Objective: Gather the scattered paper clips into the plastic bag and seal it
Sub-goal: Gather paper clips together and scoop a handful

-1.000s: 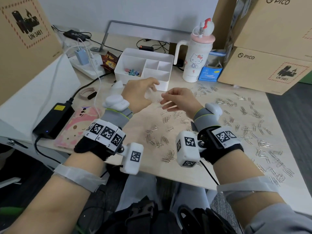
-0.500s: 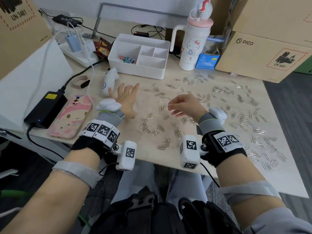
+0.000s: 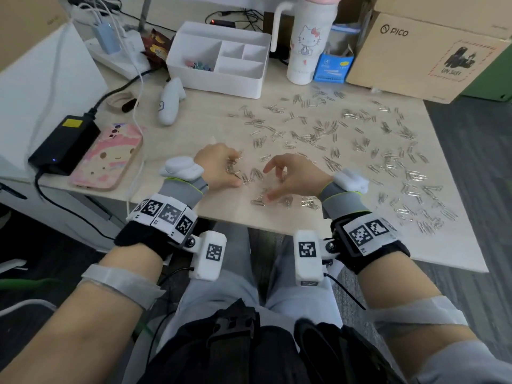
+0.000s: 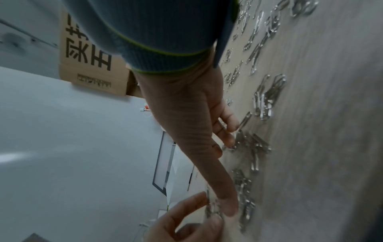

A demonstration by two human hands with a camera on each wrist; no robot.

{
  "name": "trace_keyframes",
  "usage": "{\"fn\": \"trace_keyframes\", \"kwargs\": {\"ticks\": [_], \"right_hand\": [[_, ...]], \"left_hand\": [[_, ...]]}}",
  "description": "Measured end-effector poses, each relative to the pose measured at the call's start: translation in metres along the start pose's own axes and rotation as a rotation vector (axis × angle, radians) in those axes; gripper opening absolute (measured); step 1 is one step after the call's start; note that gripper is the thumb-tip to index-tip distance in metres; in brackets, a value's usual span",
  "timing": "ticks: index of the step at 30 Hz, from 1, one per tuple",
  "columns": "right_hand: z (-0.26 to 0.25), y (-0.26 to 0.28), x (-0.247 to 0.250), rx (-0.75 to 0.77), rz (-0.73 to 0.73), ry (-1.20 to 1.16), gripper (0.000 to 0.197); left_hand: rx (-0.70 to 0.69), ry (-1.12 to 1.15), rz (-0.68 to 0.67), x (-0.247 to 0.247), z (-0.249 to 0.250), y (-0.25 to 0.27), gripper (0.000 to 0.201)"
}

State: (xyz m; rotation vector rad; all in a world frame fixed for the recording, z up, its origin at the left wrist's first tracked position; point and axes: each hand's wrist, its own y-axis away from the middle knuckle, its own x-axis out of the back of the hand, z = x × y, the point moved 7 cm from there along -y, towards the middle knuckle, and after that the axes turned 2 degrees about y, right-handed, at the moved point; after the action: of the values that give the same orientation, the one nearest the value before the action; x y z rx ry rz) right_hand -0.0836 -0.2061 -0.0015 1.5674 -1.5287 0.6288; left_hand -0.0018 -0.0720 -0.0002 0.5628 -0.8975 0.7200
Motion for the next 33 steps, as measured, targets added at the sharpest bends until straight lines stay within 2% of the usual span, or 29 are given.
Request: {"fn": "trace_keyframes", "kwargs": {"ticks": [4,7,9,12,14,16,18,20,22,26,28,31,33], "right_hand": [[0.004,-0.001,-0.013,-0.007,0.047,-0.050,0.046],[0.011,-0.006,-0.011,-0.043,0.180,-0.221,0.019],[0.014,-0.009,-0.007,-0.058,0.248,-0.282,0.009],[0.019,-0.007,0.003,-0.059,0.323,-0.342,0.012],[0.027,-0.001,0.018,-0.067,0.381,-0.331,0.020],[0.032,0.005,0.027,-0.085,0.323,-0.285,0.030],[0.036,0.009,0.026,-0.132,0.152,-0.144,0.040],[0.035,0.013,0.019,-0.162,0.001,-0.009,0.050],[0.034,0.012,0.013,-0.166,-0.047,-0.002,0.054],[0.034,0.000,0.011,-0.182,0.006,-0.168,0.038],[0.037,-0.009,0.013,-0.188,0.076,-0.267,0.026],[0.041,-0.027,0.016,-0.185,0.168,-0.276,0.016],[0.040,-0.036,0.017,-0.171,0.189,-0.281,0.015]], "left_hand": [[0.000,0.131,0.116,-0.008,0.001,-0.002,0.040],[-0.036,0.190,0.187,-0.015,0.012,-0.003,0.025],[-0.061,0.219,0.190,-0.019,0.020,-0.006,0.021],[-0.087,0.325,0.181,-0.013,0.023,-0.008,0.022],[-0.087,0.314,0.214,-0.001,0.018,-0.006,0.027],[-0.046,0.235,0.212,0.008,0.008,-0.002,0.036],[0.024,0.110,0.145,0.007,-0.002,-0.001,0.044],[0.057,0.093,0.110,-0.001,-0.006,-0.004,0.037],[0.046,0.170,0.141,-0.007,-0.002,-0.008,0.025],[0.023,0.250,0.182,-0.019,0.011,-0.023,0.019],[0.011,0.238,0.177,-0.022,0.018,-0.034,0.018],[-0.017,0.164,0.127,-0.021,0.027,-0.053,0.017],[-0.031,0.142,0.165,-0.013,0.032,-0.061,0.017]]}}
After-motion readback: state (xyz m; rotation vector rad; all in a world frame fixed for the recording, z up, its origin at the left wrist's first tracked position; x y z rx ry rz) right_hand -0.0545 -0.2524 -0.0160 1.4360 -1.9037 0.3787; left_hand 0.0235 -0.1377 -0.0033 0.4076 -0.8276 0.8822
